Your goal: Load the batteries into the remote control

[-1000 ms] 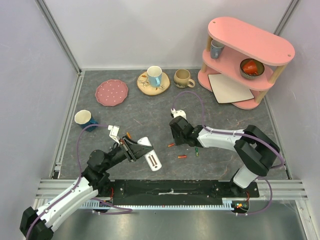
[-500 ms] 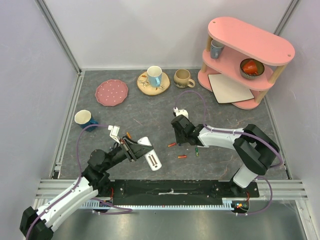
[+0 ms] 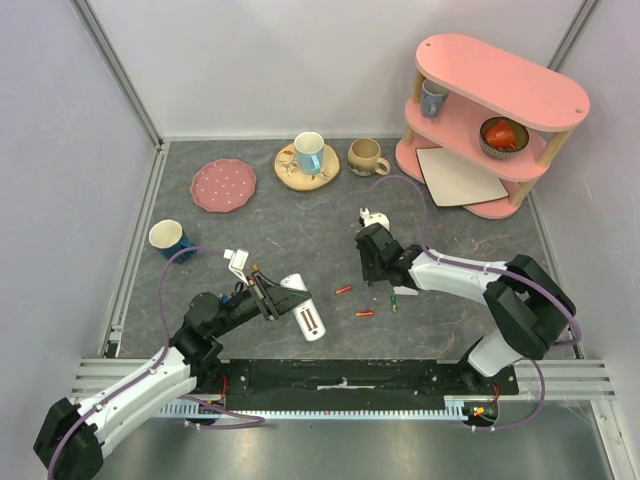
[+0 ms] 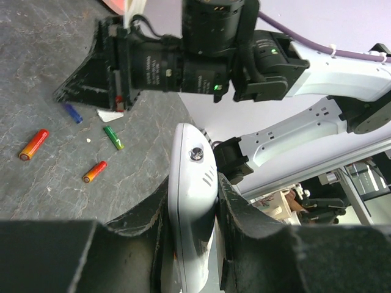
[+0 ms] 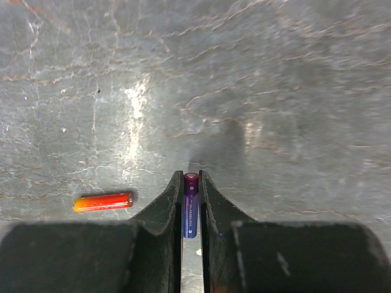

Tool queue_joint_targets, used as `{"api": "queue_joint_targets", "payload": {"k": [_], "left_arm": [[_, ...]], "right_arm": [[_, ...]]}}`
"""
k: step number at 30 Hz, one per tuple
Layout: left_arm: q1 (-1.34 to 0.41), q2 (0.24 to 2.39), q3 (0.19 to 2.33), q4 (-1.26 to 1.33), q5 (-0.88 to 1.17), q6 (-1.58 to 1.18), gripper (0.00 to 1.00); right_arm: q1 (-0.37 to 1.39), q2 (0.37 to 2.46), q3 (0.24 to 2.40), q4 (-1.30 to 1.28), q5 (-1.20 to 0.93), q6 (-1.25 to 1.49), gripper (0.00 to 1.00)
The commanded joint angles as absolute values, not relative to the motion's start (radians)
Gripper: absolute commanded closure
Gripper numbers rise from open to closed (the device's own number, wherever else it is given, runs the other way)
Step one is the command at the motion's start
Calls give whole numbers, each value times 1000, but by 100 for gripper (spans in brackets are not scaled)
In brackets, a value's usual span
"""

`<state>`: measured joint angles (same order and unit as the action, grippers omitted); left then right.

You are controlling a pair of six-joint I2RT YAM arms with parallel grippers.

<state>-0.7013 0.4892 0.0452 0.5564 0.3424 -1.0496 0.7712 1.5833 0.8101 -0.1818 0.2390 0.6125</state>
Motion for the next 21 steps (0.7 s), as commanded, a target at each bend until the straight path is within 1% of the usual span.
{"api": "queue_joint_targets", "payload": {"k": [1, 4, 12, 21], "left_arm": [[-693, 506, -5, 637, 348, -993, 98], [-693, 528, -5, 666, 374, -983, 98], [-693, 578, -5, 710, 397, -986, 98], [-693, 581, -5, 687, 364, -994, 98]], "right_arm": [[742, 1505, 847, -241, 299, 540, 100], [741, 1486, 845, -262, 336, 520, 100], [741, 1471, 813, -252, 328, 520, 100], [724, 1584, 870, -241, 322, 500, 100]]}}
